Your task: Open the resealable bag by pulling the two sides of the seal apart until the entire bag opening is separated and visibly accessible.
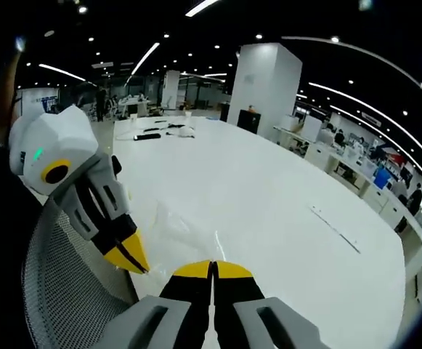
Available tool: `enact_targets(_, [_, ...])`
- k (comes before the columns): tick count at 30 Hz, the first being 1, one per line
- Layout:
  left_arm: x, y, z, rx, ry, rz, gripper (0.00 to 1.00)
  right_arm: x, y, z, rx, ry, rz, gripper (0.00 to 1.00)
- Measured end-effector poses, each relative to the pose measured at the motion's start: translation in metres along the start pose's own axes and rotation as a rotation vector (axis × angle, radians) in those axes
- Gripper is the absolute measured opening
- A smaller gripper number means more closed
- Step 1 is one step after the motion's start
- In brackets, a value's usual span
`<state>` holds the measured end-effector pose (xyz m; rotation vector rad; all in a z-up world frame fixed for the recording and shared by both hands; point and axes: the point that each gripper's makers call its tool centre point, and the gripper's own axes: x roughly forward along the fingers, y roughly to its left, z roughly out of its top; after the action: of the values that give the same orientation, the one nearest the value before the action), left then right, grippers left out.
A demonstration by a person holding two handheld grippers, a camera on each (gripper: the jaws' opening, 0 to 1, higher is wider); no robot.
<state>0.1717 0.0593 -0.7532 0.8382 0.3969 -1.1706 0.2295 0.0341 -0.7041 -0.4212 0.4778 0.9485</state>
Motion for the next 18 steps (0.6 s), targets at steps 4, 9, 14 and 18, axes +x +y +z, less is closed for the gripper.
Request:
enact_targets(4, [0.0,0.0,0.004,-0.013,-0.008,-0.005,0.0,-0.002,-0.005,0.005,0.002,-0.018,-0.032,0.0])
enact_targets(9, [-0.003,0.001,0.012,-0.033,-0.033,-0.012,0.0,-0.007,-0.015,0.015,0.041,-0.071,-0.09,0.0])
enact_targets(14, [-0.005,0.007,0.016,-0.057,-0.05,0.001,0.0,-0.011,-0.026,0.017,0.095,-0.099,-0.125,0.0])
enact_targets(18, [-0.004,0.008,0.017,-0.067,-0.051,0.008,0.0,-0.014,-0.03,0.023,0.1,-0.112,-0.142,0.0])
